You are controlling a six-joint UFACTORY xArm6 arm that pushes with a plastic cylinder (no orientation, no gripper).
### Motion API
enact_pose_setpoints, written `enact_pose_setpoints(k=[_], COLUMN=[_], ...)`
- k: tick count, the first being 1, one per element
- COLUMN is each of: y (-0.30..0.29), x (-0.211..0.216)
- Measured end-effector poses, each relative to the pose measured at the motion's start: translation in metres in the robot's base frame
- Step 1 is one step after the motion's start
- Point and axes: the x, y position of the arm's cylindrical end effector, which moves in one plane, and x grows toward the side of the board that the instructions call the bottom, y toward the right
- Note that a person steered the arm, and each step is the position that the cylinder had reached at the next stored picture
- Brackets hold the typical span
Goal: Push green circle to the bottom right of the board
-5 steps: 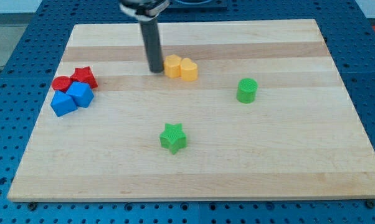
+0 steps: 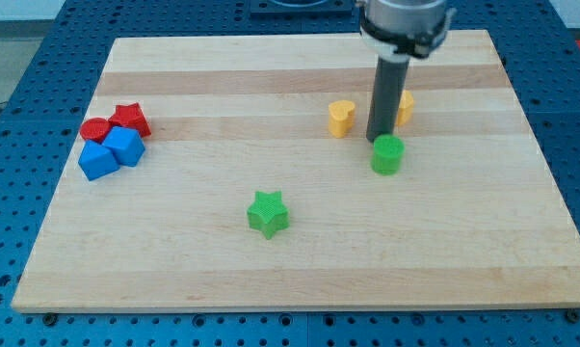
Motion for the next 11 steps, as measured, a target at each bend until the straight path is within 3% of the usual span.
enact_pose_setpoints(k=[3,5,8,9,11], y=[0.048,0.010,0.057,0.008,-0.076], x=[0.088,0.094,0.118,0.127,0.188])
